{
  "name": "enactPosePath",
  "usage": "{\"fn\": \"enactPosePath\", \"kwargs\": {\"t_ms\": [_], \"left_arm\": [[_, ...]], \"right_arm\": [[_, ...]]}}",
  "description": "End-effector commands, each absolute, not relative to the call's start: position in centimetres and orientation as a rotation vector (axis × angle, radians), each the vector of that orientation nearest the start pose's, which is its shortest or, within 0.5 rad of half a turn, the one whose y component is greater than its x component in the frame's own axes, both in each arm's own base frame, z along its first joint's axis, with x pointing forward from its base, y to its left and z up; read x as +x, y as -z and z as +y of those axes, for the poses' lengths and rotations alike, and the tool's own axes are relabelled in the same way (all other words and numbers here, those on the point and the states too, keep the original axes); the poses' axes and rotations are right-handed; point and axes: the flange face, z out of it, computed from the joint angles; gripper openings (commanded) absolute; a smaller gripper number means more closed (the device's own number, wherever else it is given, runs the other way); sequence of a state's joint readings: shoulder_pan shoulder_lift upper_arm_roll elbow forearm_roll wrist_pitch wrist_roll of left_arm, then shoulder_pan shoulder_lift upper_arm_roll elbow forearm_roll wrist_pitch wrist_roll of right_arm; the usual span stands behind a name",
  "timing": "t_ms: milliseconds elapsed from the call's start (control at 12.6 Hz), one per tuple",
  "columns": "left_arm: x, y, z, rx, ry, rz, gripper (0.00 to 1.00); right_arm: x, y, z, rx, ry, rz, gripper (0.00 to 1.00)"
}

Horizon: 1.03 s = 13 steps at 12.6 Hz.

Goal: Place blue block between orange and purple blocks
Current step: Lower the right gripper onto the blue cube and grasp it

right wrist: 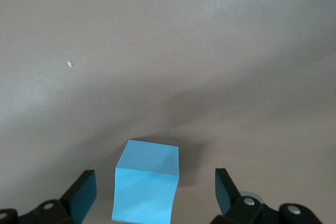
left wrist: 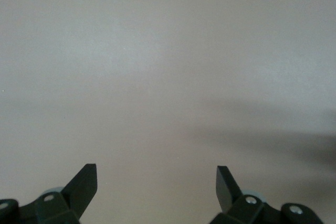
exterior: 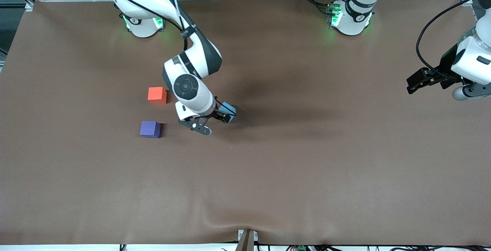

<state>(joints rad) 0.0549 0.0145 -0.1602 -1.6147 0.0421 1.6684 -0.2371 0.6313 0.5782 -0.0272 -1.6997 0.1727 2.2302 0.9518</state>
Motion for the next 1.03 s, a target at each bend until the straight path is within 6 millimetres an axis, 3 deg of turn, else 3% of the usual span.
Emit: {"fn": "enactPosePath", "kwargs": {"t_ms": [0,158,475,792,950], "left_arm": [[55.2,-62.3,-5.8,-3.114,0.099,-0.167,1.0],[55.0,-63.3,-5.4,-3.112,0.128,-0.175,1.0],[54.7,-63.4,-4.6,-3.11,0.099,-0.151,1.0],[57.5,-60.1,-5.2,-3.123,0.12,-0.137,1.0],[57.7,-59.7,-4.9,-3.11,0.118,-0.141,1.0]], "right_arm": [[54.2,-24.2,39.6,-2.993,-0.195,0.782,1.0],[54.1,-23.6,39.9,-2.976,-0.217,0.807,1.0],[54.1,-23.1,40.6,-2.948,-0.225,0.838,1.0],[53.4,-21.7,41.8,-2.943,-0.206,0.85,1.0],[52.9,-21.4,42.0,-2.957,-0.219,0.844,1.0]]}}
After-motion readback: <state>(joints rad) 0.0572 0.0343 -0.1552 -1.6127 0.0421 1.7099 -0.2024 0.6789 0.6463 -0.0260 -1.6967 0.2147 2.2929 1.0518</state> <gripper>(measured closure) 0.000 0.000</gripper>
